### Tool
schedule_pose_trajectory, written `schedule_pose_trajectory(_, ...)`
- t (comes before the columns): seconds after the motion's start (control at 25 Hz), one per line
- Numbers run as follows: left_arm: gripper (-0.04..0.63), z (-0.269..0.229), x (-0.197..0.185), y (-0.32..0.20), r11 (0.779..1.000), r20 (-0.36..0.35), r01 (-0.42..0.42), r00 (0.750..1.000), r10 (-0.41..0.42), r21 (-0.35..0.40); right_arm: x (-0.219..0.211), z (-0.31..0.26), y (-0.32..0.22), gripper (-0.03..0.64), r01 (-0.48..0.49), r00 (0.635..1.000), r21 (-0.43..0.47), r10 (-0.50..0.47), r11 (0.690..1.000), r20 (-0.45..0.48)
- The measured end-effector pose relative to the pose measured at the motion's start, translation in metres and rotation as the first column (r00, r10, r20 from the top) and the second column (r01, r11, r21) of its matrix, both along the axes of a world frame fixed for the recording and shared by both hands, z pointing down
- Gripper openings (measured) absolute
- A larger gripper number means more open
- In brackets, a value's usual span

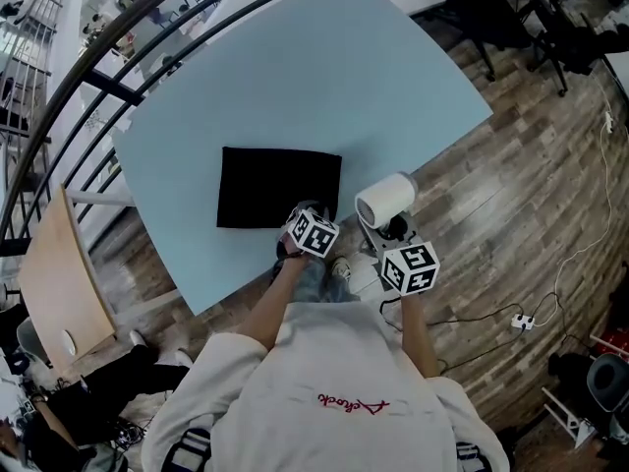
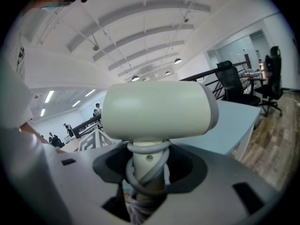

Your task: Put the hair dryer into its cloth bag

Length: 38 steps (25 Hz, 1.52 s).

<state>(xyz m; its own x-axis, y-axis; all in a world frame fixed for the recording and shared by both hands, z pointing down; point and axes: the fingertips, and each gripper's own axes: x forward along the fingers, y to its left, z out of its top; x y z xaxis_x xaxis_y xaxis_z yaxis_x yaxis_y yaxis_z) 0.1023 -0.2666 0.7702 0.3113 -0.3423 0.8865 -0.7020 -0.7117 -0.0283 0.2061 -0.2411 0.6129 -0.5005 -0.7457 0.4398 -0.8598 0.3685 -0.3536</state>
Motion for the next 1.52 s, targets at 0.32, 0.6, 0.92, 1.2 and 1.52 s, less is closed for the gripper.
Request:
schedule_pose_trajectory(0.32, 0.006, -0.015, -0.004, -0.001, 0.998, -0.035, 0.057, 0.998, -0.055, 0.035, 0.007, 0.003, 0.005, 0.222, 0.000, 1.000, -0.008, 0.000, 1.000, 0.004)
schedule_pose_trajectory(0.6, 0.006, -0.048, -0.012, -0.006, 0.987, -0.109, 0.131, 0.987, -0.121, 0.092, 0.009, 0.010, 0.008, 0.222, 0.007, 1.000, -0.020, -0.007, 1.000, 0.005)
schedule_pose_trajectory(0.92, 0.152, -0.013, 0.005, 0.020, 1.000, -0.022, -0.006, 1.000, 0.007, 0.022, 0.001, 0.010, 0.010, 0.222, 0.018, 1.000, -0.020, -0.018, 1.000, 0.004)
schedule_pose_trajectory(1.2, 0.122, 0.008, 0.000, 0.022, 0.998, 0.109, -0.067, 0.992, 0.066, 0.004, 0.007, 0.011, 0.013, 0.222, 0.005, 1.000, -0.027, -0.005, 1.000, 0.003)
schedule_pose_trajectory(1.52, 0.022, 0.013, -0.010, 0.020, 0.999, 0.136, -0.037, 0.990, 0.040, -0.027, 0.005, 0.010, 0.017, 0.222, 0.009, 1.000, -0.025, -0.009, 1.000, 0.000)
